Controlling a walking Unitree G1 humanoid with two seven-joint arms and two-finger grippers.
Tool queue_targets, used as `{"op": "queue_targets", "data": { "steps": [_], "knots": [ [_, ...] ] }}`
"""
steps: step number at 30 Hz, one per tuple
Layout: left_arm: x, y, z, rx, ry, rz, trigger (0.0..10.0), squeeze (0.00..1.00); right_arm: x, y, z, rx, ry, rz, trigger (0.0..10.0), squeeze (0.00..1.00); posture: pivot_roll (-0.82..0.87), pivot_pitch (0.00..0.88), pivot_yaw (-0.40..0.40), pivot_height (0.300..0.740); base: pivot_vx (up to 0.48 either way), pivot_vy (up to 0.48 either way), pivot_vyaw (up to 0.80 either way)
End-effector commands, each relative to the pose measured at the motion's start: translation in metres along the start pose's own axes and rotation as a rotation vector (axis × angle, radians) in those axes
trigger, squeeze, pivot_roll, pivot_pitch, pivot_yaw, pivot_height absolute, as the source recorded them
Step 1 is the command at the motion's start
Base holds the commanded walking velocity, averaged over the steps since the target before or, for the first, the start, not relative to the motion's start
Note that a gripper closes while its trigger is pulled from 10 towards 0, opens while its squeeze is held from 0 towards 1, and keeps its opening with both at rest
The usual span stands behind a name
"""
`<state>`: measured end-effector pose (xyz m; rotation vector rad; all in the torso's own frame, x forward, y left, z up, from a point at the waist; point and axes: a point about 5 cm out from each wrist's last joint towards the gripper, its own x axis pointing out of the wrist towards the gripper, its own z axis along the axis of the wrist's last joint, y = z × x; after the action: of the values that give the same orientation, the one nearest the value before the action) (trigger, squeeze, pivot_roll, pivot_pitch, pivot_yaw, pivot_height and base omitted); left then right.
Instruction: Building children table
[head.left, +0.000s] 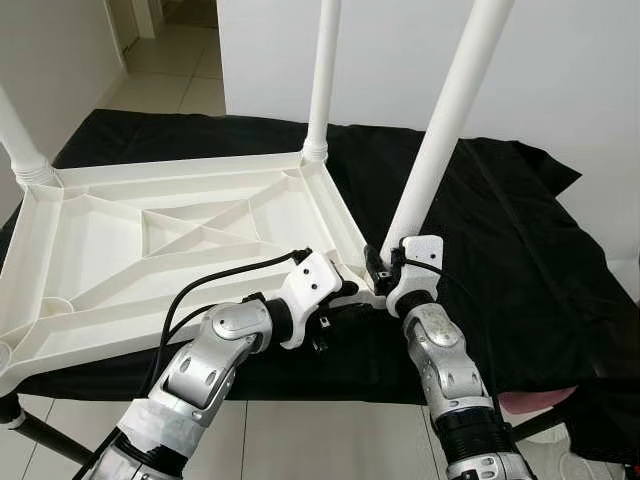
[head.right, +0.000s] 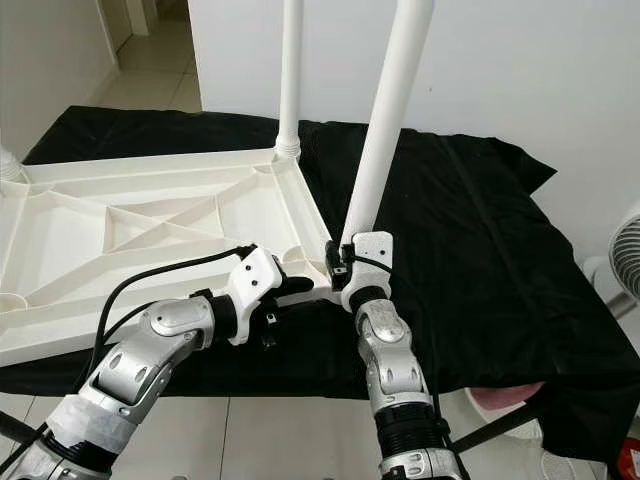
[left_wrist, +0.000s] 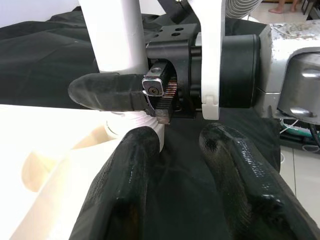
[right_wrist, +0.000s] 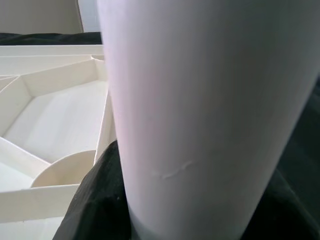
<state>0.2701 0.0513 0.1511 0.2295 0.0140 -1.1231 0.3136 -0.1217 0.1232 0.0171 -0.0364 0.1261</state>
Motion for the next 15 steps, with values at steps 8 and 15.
{"op": "queue_targets", "data": {
  "steps": [8, 15],
  "knots": [
    [-0.001, 0.002, 0.000, 0.004, 0.002, -0.007, 10.0, 0.00, -0.007, 0.012, -0.014, 0.037, 0.084, -0.101, 10.0, 0.00, 0.01, 0.003, -0.070, 0.740, 0.000, 0.000, 0.00],
    [0.000, 0.003, 0.002, 0.005, -0.003, -0.006, 10.0, 0.00, -0.007, 0.010, -0.008, 0.050, 0.060, -0.073, 10.0, 1.00, 0.01, 0.002, -0.073, 0.740, 0.000, 0.000, 0.00]
  ]
}}
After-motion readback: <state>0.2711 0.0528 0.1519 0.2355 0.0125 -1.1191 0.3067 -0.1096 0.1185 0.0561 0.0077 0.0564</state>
